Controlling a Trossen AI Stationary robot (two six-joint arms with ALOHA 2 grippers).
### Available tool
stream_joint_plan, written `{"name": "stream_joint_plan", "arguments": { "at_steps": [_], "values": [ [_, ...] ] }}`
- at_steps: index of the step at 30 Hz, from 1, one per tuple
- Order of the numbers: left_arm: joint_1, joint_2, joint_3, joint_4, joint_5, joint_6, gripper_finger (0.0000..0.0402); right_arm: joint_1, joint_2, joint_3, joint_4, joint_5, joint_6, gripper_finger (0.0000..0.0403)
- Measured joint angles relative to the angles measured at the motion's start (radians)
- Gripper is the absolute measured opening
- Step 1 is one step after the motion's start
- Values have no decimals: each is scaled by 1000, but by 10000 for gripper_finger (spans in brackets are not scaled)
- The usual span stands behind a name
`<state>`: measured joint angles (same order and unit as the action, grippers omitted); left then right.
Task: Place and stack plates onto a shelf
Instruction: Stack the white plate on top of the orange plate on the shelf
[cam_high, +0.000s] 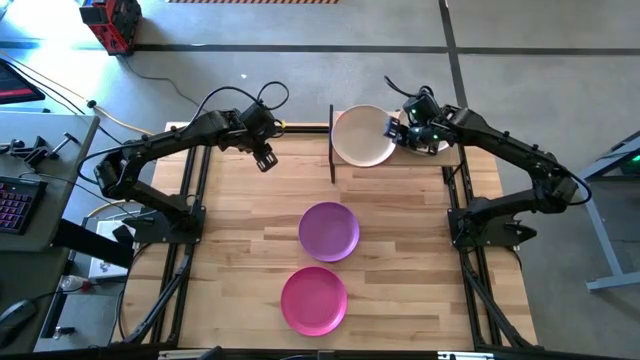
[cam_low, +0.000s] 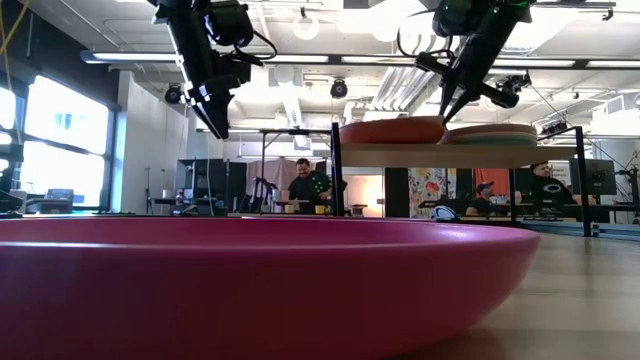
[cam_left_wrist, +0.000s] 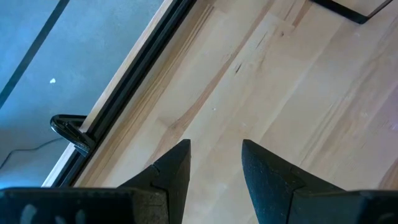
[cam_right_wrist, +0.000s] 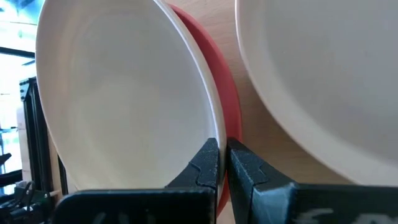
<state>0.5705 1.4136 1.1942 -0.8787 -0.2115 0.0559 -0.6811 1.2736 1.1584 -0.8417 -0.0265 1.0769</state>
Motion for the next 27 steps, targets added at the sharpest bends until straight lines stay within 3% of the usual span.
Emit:
{"name": "stream_joint_plan", "arguments": {
  "at_steps": [27],
  "values": [
    [0, 0, 0, 9, 0, 0, 133, 0, 0, 0, -1, -37, 87, 1]
  ]
}}
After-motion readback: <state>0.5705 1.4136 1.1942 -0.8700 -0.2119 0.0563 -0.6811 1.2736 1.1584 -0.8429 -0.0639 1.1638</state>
